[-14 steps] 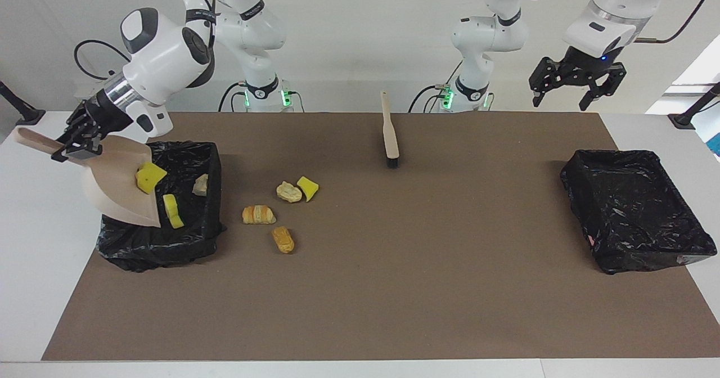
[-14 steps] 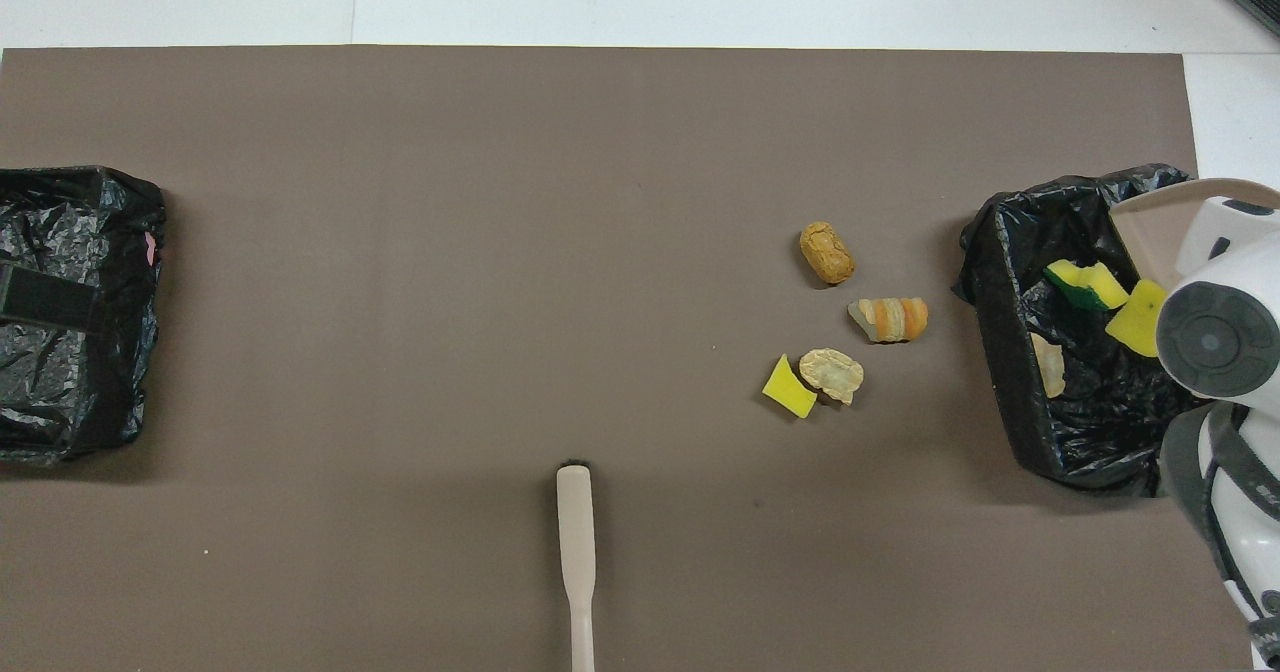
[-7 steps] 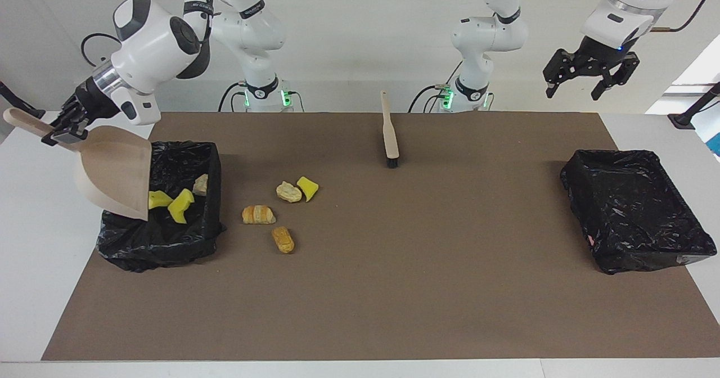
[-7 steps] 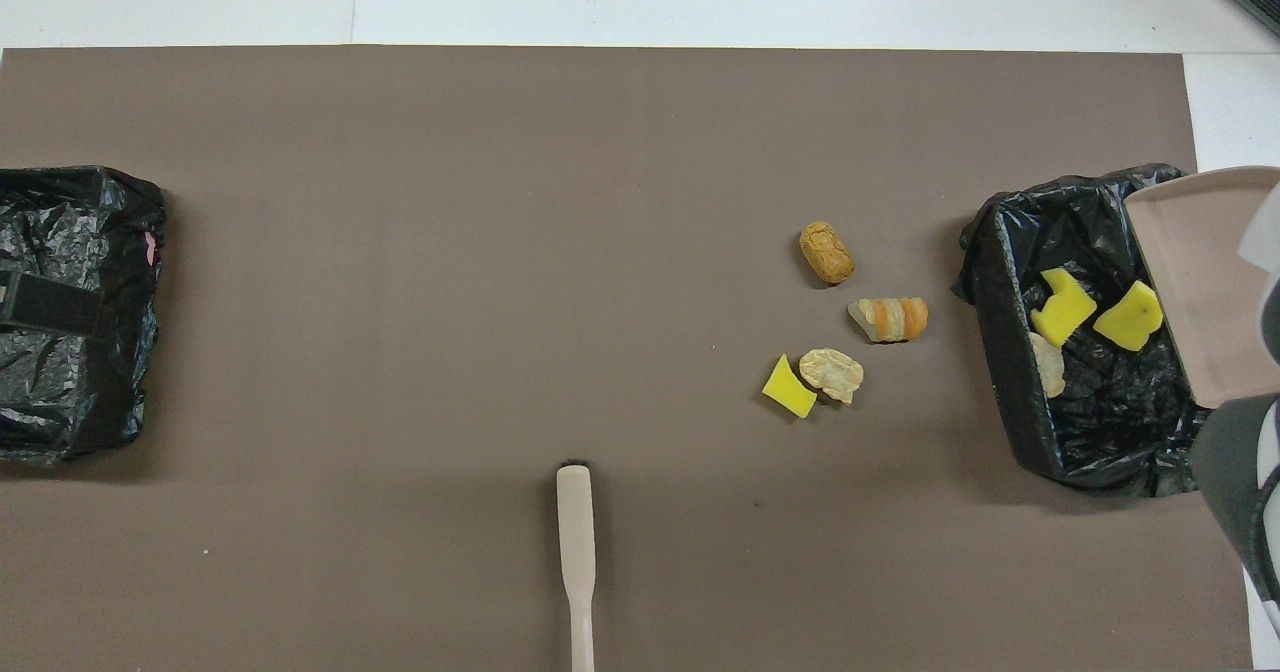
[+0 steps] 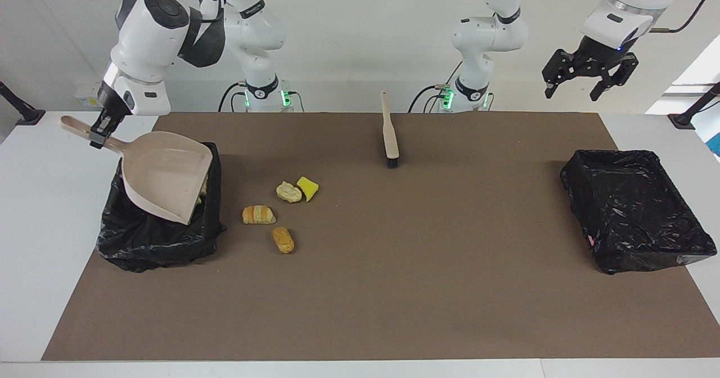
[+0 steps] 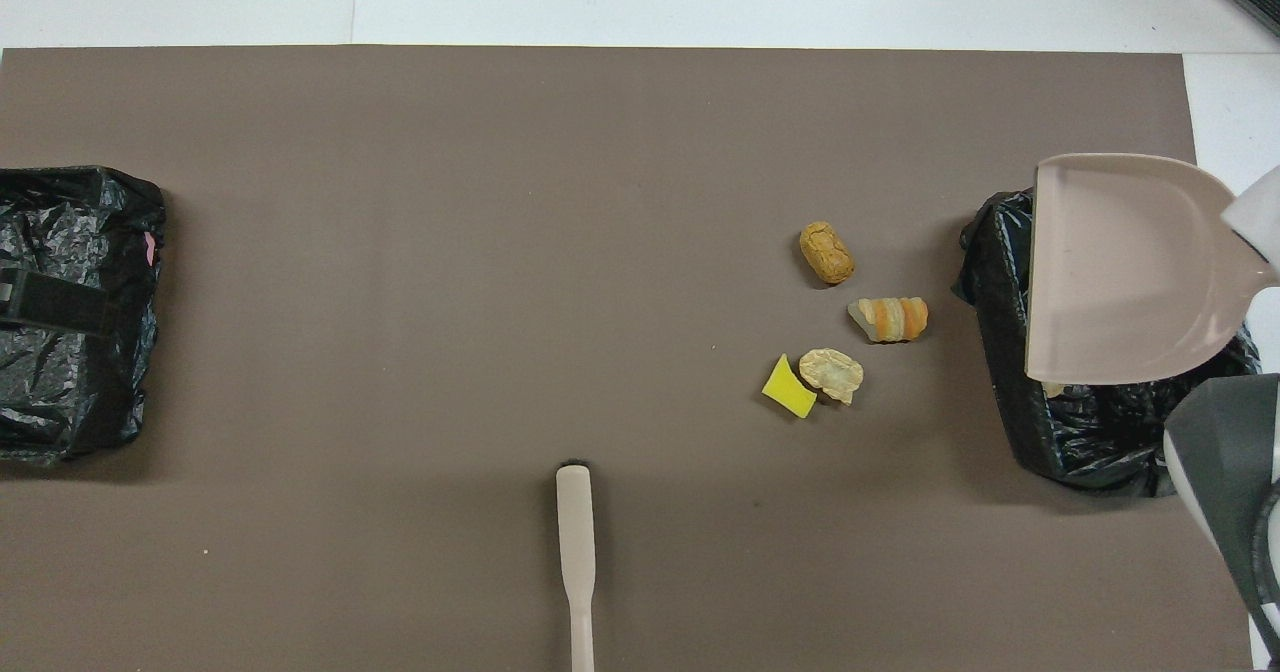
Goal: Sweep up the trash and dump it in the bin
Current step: 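Tip the dustpan with the right gripper to dump pieces into the bin, then bring the empty dustpan back to the table center with the right gripper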
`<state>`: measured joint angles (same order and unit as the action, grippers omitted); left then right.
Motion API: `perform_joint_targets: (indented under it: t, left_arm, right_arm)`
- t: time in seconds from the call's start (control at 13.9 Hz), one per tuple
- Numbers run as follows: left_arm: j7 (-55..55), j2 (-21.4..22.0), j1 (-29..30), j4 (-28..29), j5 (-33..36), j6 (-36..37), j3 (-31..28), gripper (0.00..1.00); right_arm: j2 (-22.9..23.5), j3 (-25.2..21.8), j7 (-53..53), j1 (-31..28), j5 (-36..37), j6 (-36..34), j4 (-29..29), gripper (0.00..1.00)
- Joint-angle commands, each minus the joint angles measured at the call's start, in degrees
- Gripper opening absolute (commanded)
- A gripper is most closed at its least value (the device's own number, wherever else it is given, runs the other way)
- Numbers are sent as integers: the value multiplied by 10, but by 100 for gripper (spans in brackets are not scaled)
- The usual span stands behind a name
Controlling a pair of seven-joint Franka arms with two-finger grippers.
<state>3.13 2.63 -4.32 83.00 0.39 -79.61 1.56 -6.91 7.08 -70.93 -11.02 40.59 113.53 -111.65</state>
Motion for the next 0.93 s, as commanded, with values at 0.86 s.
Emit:
perform_joint_targets:
  t: [0.86]
  left_arm:
    - [-3, 12, -5, 14, -6, -7, -1, 100]
  right_arm:
    - [65, 20, 678, 157, -302, -91, 23, 0]
